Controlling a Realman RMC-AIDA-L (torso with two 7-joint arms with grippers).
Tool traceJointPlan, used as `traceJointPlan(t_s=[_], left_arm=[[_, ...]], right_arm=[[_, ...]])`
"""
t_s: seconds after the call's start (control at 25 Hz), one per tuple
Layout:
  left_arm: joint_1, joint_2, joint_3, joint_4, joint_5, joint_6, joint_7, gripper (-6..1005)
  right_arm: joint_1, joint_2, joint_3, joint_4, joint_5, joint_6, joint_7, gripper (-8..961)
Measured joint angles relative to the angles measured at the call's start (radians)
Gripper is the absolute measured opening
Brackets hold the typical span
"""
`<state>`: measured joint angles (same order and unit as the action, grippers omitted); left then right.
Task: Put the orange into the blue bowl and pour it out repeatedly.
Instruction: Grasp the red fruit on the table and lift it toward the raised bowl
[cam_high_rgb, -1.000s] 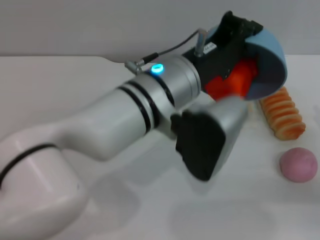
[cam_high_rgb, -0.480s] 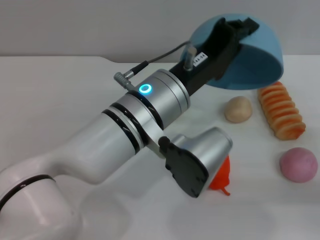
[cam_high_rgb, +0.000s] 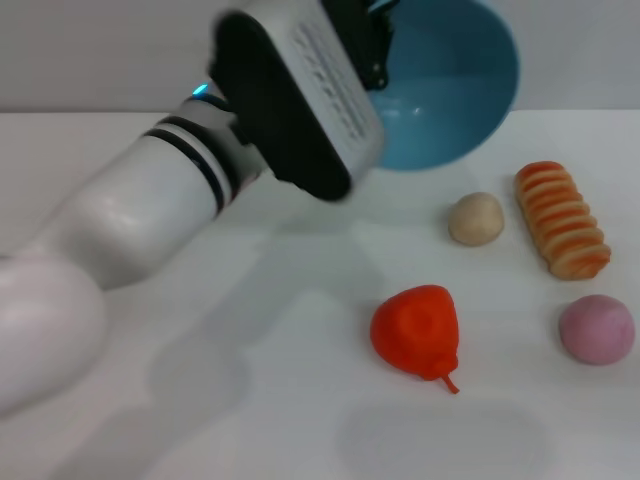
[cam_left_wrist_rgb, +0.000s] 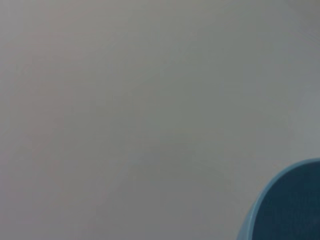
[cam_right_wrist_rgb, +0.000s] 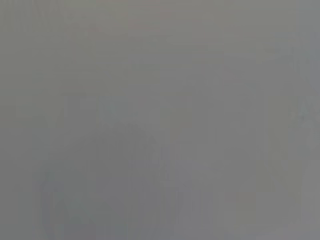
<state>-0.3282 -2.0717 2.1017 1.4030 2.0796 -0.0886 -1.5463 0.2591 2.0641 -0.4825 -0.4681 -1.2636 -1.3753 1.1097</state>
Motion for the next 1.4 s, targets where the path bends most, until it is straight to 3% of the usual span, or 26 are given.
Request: traceJointPlan(t_s=[0.12, 0.28, 0.56, 0.68, 0.76, 0.96, 1.24, 1.4], left_arm=[[-0.006, 0.001, -0.086, -0.007, -0.095, 0.151, -0.072, -2], [-0.041, 0.007, -0.222, -0.031, -0.105, 0.361, -0.245, -2], [-0.183, 0.013, -0.48, -0.173, -0.092, 0.795, -0.522, -2], [-0.243, 0.016, -0.562, -0.232, -0.034, 0.909, -0.637, -1], [-0.269, 0.016, -0.592, -0.25, 0.033, 0.939, -0.705, -1], [-0.305, 0.015, -0.605, -0.257, 0.169, 0.954, -0.81, -1], [-0.35, 0.004, -0.478, -0.263, 0.382, 0.836, -0.957, -1], [-0.377, 0.006, -0.474, -0.279, 0.415, 0.826, -0.995, -1]], right_arm=[[0.003, 0.002, 0.0, -0.067, -0.06, -0.001, 0.092, 625], [0.01, 0.001, -0.001, -0.142, -0.141, 0.002, 0.197, 625], [0.048, -0.01, 0.004, -0.268, -0.347, 0.005, 0.427, 624], [0.069, -0.02, 0.002, -0.334, -0.475, 0.002, 0.552, 624], [0.099, -0.034, 0.0, -0.383, -0.627, -0.026, 0.689, 624], [0.16, -0.044, -0.004, -0.391, -0.811, -0.092, 0.794, 623], [0.225, -0.002, -0.143, -0.374, -0.916, -0.109, 0.836, 624], [0.266, -0.001, -0.192, -0.291, -0.918, -0.1, 0.855, 625]])
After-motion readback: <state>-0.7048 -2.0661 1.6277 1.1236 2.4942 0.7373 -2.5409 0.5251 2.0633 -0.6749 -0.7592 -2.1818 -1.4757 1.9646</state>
